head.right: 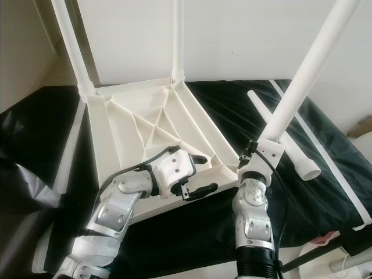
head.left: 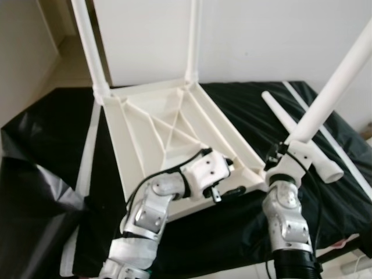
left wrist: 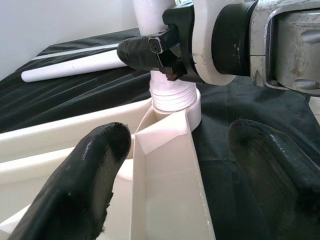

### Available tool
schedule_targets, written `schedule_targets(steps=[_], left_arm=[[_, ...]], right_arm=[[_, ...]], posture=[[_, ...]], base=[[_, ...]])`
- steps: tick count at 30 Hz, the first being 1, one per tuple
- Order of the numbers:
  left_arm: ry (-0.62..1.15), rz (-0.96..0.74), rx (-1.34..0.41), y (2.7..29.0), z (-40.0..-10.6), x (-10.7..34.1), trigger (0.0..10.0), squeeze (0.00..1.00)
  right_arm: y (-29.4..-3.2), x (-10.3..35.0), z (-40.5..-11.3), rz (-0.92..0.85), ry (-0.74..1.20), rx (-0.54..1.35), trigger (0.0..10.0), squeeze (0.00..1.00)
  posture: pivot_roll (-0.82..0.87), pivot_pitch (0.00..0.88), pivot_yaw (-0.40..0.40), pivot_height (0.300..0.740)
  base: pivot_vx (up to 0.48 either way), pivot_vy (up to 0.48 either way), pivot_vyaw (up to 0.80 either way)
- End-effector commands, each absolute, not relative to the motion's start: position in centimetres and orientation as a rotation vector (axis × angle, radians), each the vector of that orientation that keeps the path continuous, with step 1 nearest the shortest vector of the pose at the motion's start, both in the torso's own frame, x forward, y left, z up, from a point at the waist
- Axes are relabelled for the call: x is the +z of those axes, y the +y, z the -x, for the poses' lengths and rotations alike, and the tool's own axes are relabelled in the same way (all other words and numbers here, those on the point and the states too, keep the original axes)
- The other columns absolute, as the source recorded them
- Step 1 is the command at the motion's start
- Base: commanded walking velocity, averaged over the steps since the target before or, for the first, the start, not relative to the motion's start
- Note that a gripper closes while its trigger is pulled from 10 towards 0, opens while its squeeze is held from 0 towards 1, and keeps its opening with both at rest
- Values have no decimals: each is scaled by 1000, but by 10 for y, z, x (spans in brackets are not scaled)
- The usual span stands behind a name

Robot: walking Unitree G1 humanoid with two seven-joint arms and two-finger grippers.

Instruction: Building children table

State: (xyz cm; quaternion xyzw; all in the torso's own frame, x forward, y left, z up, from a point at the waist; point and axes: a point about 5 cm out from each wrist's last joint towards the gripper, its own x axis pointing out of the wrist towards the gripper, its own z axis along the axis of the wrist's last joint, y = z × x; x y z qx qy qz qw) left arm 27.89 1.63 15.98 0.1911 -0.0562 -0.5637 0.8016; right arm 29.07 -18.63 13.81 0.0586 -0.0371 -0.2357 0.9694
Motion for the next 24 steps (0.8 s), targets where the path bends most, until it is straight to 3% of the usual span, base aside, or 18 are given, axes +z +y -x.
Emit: schedule_targets(steps=[1, 8, 9, 10, 19, 22, 23, 24], left_arm=[[-149, -387, -1019, 18, -286, 162, 10000, 0], [-139, -410, -1017, 20, -287, 158, 10000, 0], [-140, -410, -1018, 20, -288, 159, 10000, 0], [-141, -409, -1019, 20, -288, 159, 10000, 0], [-138, -407, -1019, 19, -290, 157, 10000, 0], [-142, -410, -1020, 19, -290, 157, 10000, 0], [-142, -411, -1019, 20, -291, 158, 10000, 0], [-143, -412, -1018, 20, -291, 158, 10000, 0]], right_arm=[[-192, 125, -285, -133, -13, -527, 10000, 0], [-190, 128, -288, -147, -33, -525, 10000, 0], [-189, 129, -288, -149, -40, -523, 10000, 239], [-188, 130, -288, -160, -47, -510, 10000, 1000], [-184, 135, -290, -212, -100, -395, 10000, 1000], [-181, 134, -287, -194, -103, -274, 10000, 1000], [-181, 131, -285, -200, -87, -241, 10000, 824], [-182, 129, -284, -207, -77, -225, 10000, 824]], posture=[[-53, 0, -41, 740], [-54, 0, -30, 740], [-54, 0, -28, 740], [-54, 0, -28, 740], [-57, 0, -26, 740], [-53, 0, -26, 740], [-52, 0, -27, 740], [-52, 0, -26, 740]], base=[[0, 0, 0], [0, 0, 0], [0, 0, 0], [0, 0, 0], [0, 0, 0], [0, 0, 0], [0, 0, 0], [0, 0, 0]])
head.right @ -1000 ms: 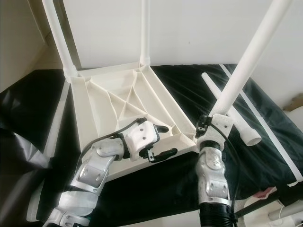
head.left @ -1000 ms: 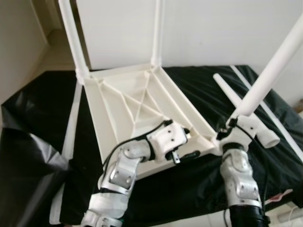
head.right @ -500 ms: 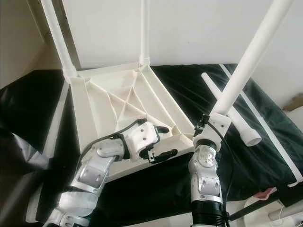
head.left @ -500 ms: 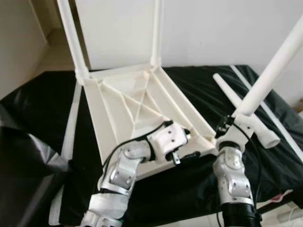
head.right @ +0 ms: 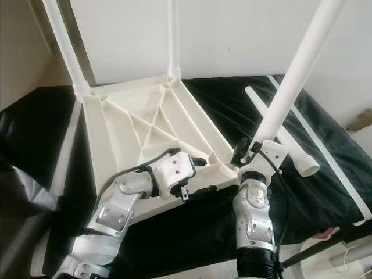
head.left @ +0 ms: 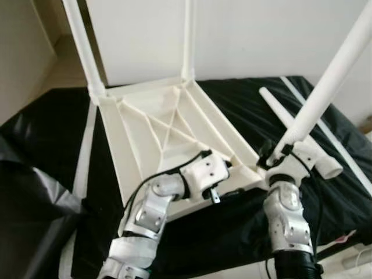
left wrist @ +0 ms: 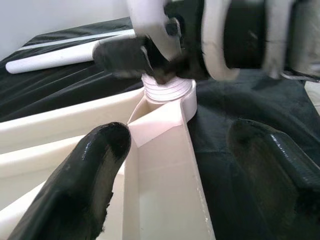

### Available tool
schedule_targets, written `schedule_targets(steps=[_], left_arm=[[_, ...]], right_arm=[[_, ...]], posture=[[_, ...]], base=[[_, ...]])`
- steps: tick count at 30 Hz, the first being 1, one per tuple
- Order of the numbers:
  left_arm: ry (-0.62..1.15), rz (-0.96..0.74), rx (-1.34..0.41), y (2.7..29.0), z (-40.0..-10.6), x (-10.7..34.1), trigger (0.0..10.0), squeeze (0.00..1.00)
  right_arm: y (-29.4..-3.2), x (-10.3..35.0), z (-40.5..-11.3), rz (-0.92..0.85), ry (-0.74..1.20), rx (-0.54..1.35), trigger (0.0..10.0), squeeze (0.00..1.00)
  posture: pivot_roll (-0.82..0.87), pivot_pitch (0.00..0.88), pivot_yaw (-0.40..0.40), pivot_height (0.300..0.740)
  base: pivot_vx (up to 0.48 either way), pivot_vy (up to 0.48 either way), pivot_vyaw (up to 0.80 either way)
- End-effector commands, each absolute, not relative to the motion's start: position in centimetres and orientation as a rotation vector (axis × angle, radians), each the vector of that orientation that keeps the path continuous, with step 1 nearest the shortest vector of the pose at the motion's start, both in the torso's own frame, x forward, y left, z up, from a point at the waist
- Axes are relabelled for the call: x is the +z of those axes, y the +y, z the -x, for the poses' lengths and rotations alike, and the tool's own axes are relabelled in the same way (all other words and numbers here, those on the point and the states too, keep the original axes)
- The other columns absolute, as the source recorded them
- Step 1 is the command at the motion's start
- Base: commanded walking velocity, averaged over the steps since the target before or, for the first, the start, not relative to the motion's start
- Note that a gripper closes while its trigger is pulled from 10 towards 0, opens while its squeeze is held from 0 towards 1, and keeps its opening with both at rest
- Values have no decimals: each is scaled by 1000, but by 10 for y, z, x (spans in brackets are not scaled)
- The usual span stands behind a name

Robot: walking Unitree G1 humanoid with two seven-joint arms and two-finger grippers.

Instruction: Building children table

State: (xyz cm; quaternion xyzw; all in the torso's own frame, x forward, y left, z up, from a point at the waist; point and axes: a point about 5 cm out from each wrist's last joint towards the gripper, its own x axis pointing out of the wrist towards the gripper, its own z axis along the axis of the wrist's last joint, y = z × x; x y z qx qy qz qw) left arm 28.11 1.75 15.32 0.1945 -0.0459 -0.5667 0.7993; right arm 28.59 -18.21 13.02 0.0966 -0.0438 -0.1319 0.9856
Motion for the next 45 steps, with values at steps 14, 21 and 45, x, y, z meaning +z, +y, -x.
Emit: schedule_targets(steps=[14, 21, 45], left_arm=[[-143, -420, -1029, 21, -292, 158, 10000, 0], [-144, -433, -1032, 21, -294, 158, 10000, 0], [-149, -438, -1017, 22, -295, 161, 10000, 0]], right_arm=[[-209, 122, -280, -44, -27, 63, 10000, 0], [-218, 128, -289, 100, 10, 277, 10000, 0], [-225, 112, -287, 176, 123, 503, 10000, 0]], posture=[[-55, 0, -10, 740], [-59, 0, 2, 740], [-56, 0, -4, 740]], base=[[0, 0, 0], [0, 0, 0], [0, 0, 0]])
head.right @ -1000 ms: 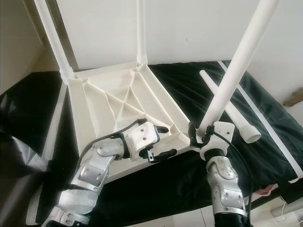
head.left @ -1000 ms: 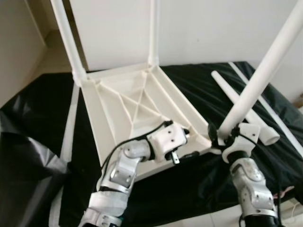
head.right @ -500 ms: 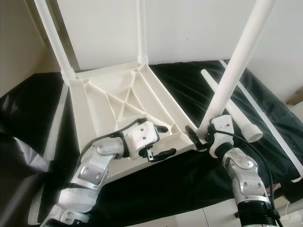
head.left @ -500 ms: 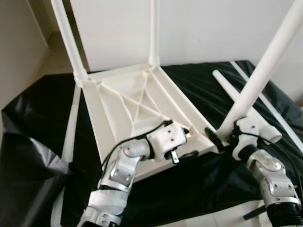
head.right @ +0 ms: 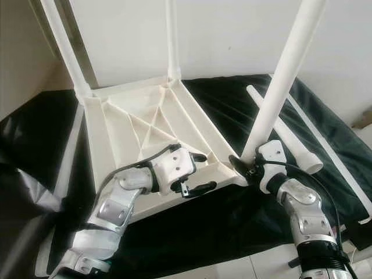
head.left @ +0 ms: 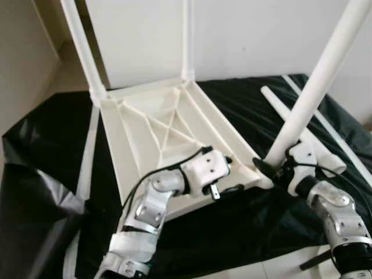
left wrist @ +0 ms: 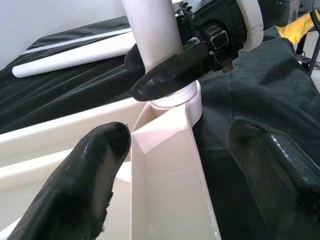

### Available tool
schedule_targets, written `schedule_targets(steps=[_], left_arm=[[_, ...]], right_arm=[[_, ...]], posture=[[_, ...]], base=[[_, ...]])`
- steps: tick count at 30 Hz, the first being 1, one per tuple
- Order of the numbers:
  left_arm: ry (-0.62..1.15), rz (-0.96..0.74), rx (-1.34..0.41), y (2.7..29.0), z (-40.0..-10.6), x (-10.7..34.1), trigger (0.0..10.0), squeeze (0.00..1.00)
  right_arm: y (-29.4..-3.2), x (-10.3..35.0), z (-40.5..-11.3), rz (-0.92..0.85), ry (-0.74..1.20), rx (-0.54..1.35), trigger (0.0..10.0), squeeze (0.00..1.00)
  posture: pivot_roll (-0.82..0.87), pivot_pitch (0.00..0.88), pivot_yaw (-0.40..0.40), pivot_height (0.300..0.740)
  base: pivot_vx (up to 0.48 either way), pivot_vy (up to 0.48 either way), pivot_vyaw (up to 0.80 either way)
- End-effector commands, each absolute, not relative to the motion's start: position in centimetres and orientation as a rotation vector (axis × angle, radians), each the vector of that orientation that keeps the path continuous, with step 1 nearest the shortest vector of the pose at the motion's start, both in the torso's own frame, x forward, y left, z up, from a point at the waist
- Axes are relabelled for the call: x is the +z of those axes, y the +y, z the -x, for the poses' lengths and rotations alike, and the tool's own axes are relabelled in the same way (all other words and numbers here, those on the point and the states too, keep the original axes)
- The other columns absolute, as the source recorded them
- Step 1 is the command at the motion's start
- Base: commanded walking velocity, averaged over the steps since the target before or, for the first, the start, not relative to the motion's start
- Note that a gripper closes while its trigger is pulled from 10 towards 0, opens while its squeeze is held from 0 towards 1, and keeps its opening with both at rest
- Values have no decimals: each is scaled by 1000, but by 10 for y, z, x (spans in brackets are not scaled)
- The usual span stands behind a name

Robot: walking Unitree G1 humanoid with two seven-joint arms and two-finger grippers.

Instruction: Building children table

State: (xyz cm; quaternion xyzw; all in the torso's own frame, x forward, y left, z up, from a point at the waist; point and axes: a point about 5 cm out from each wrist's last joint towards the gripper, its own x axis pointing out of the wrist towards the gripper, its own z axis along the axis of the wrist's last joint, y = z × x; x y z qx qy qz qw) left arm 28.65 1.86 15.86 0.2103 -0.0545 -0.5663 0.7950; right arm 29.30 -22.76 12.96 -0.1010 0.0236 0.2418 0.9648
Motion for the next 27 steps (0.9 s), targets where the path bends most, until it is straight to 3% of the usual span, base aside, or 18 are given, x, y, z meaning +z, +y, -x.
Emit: schedule_targets(steps=[1, 13, 19, 22, 27], left_arm=[[-149, -438, -1017, 22, -295, 161, 10000, 0], [-146, -439, -1022, 22, -295, 160, 10000, 0], [-147, -410, -1014, 21, -294, 161, 10000, 0], [-149, -408, -1015, 21, -294, 161, 10000, 0], [-167, -365, -991, 17, -301, 168, 10000, 0]], right_arm=[[-225, 112, -287, 176, 123, 503, 10000, 0], [-209, 106, -287, 137, 122, 297, 10000, 0], [-208, 103, -281, 17, 155, -92, 10000, 0], [-207, 102, -280, 5, 157, -130, 10000, 0], [-193, 93, -276, -70, 186, -411, 10000, 0]], posture=[[-56, 0, -4, 740], [-58, 0, -8, 740], [-70, 0, -6, 740], [-70, 0, -6, 740], [-73, 1, -3, 740]], base=[[0, 0, 0], [0, 0, 0], [0, 0, 0], [0, 0, 0], [0, 0, 0]])
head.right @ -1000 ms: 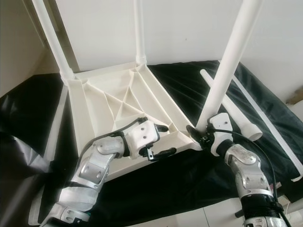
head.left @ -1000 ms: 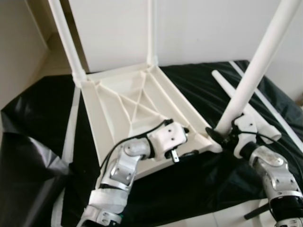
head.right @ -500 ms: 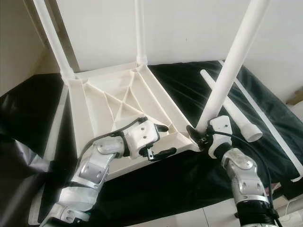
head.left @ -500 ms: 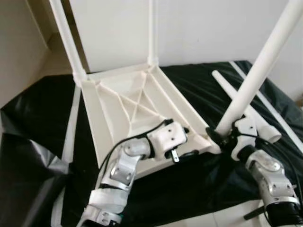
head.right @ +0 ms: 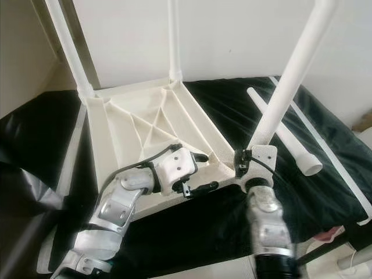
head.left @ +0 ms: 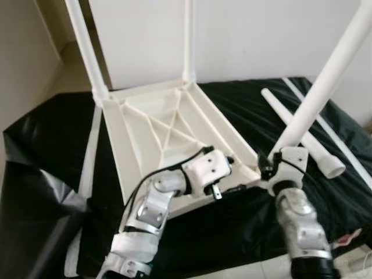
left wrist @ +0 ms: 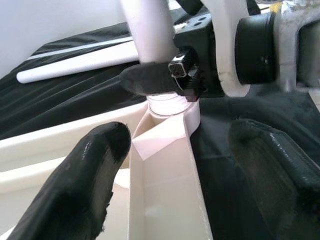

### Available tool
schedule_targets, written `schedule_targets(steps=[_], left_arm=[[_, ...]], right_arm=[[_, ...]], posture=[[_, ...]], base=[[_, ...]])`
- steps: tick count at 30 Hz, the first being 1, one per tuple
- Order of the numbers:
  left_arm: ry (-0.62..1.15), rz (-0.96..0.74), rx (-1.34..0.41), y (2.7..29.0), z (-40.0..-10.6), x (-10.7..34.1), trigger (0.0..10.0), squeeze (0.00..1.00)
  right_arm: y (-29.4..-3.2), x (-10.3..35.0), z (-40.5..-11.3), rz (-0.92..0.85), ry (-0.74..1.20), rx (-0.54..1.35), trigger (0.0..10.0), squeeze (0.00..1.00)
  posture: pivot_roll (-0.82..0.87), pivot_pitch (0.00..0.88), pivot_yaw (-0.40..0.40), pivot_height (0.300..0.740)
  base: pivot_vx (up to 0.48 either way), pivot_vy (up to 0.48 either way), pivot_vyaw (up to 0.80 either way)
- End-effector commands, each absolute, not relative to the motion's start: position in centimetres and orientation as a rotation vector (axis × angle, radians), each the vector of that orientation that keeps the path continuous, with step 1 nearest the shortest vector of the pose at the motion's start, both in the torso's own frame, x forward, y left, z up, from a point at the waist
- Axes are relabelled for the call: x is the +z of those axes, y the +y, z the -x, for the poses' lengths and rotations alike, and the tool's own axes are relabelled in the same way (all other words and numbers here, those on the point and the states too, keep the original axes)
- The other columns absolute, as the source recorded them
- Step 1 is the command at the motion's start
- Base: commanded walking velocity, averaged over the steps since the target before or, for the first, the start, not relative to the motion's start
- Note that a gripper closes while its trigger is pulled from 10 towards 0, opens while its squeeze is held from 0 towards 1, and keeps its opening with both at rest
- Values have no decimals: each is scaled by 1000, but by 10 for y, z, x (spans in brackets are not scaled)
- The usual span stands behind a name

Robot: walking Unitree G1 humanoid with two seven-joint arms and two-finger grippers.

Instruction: Building children table

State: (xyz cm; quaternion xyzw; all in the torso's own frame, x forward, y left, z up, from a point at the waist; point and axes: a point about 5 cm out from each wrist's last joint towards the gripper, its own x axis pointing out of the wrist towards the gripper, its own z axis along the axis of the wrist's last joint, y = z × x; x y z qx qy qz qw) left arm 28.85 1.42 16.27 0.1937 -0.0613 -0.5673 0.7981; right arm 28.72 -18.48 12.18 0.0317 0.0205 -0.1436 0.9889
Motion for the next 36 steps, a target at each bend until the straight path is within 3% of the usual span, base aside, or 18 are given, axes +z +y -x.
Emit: schedule_targets(steps=[1, 6, 17, 18, 19, 20, 27, 28, 30, 31, 36], left_arm=[[-170, -356, -988, 17, -302, 170, 10000, 0], [-176, -342, -990, 17, -302, 173, 10000, 0], [-193, -359, -1011, 10, -302, 174, 10000, 0], [-197, -368, -1014, 7, -303, 174, 10000, 0], [-197, -368, -1014, 7, -303, 174, 10000, 0], [-201, -370, -1018, 5, -303, 175, 10000, 0], [-220, -334, -1058, -2, -301, 178, 10000, 0], [-213, -337, -1060, -1, -300, 176, 10000, 0], [-213, -337, -1060, -1, -300, 176, 10000, 0], [-207, -327, -1061, 2, -299, 174, 10000, 0], [-179, -267, -998, 16, -303, 171, 10000, 0]], right_arm=[[-187, 91, -276, -91, 195, -434, 10000, 0], [-175, 91, -275, -116, 204, -429, 10000, 0], [-174, 95, -273, -74, 181, -442, 10000, 0], [-175, 97, -272, -63, 162, -454, 10000, 90], [-175, 97, -272, -63, 162, -454, 10000, 90], [-177, 99, -270, -60, 144, -461, 10000, 1000], [-180, 98, -260, -22, 133, -420, 10000, 1000], [-181, 97, -256, -7, 131, -403, 10000, 569], [-181, 97, -256, -7, 131, -403, 10000, 569], [-182, 97, -249, 3, 119, -364, 10000, 0], [-183, 94, -232, 11, 107, -253, 10000, 0]], posture=[[-72, 2, -3, 740], [-77, 5, 1, 740], [-76, 7, -2, 740], [-77, 7, -2, 740], [-77, 7, -2, 740], [-80, 8, -3, 740], [-87, 7, -1, 740], [-91, 7, 4, 740], [-91, 7, 4, 740], [-96, 6, 8, 740], [-110, 4, 18, 740]], base=[[0, 0, 0], [0, 0, 0], [0, 0, 0], [0, 0, 0], [0, 0, 0], [0, 0, 0], [0, 0, 0], [0, 0, 0], [0, 0, 0], [0, 0, 0], [0, 0, 0]])
